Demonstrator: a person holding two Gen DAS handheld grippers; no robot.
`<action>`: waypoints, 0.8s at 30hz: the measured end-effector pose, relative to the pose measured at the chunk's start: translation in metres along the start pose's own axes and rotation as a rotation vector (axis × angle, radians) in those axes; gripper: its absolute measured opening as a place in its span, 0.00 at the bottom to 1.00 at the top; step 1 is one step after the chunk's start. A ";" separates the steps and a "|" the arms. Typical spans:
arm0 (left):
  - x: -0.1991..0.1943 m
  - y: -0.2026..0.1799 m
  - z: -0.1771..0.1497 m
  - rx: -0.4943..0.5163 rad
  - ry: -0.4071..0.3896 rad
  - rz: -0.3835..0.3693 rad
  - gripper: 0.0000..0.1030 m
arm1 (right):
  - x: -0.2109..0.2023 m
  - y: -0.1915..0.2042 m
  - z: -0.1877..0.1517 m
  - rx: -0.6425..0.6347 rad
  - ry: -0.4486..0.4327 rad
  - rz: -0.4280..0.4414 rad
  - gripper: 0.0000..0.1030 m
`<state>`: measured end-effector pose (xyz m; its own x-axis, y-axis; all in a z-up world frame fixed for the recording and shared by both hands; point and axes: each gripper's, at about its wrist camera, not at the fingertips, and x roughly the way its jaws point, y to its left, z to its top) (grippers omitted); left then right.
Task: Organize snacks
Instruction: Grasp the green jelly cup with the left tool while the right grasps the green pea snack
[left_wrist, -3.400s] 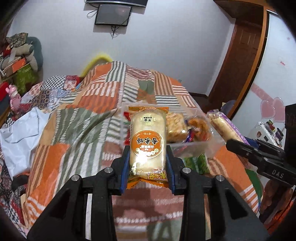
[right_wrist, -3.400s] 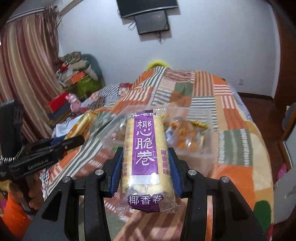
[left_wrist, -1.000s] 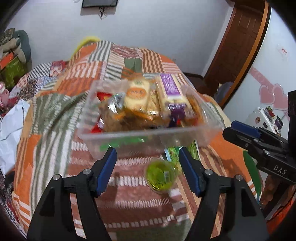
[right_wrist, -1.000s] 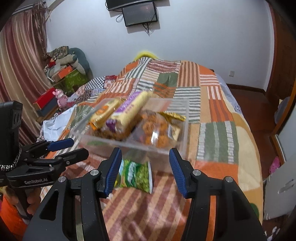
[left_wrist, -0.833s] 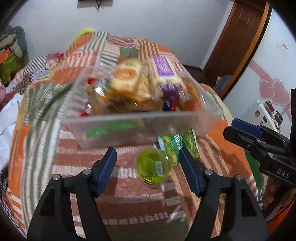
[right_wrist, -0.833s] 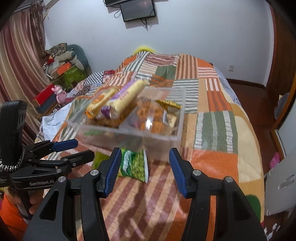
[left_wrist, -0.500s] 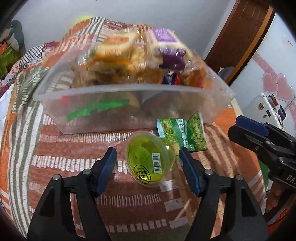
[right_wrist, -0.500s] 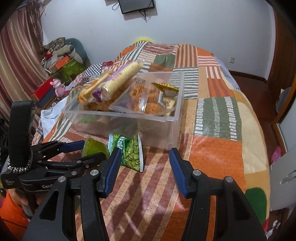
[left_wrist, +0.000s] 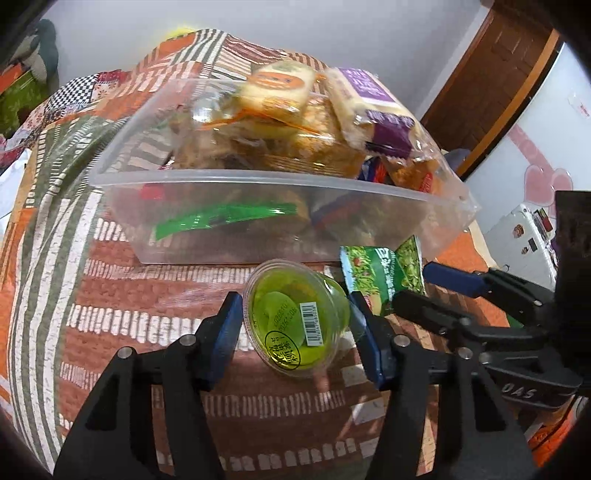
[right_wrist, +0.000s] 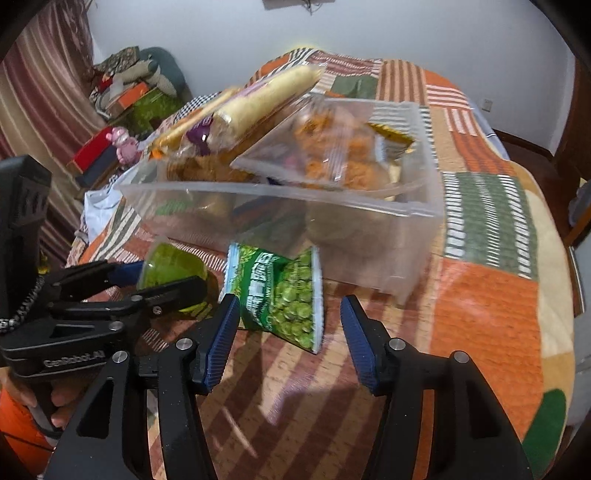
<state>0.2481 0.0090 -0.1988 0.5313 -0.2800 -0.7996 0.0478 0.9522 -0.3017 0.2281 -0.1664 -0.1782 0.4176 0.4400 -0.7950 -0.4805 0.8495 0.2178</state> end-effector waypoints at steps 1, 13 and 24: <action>-0.004 -0.002 -0.004 -0.006 -0.001 -0.002 0.56 | 0.002 0.001 0.001 -0.001 0.004 0.002 0.51; -0.022 0.003 -0.007 -0.024 -0.042 0.033 0.56 | 0.010 0.005 0.003 0.010 0.020 0.048 0.40; -0.053 -0.007 -0.004 -0.014 -0.099 0.038 0.56 | -0.015 0.009 -0.002 -0.028 -0.035 0.026 0.24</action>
<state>0.2161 0.0168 -0.1570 0.6136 -0.2298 -0.7554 0.0145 0.9598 -0.2802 0.2162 -0.1653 -0.1655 0.4313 0.4727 -0.7685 -0.5127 0.8293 0.2223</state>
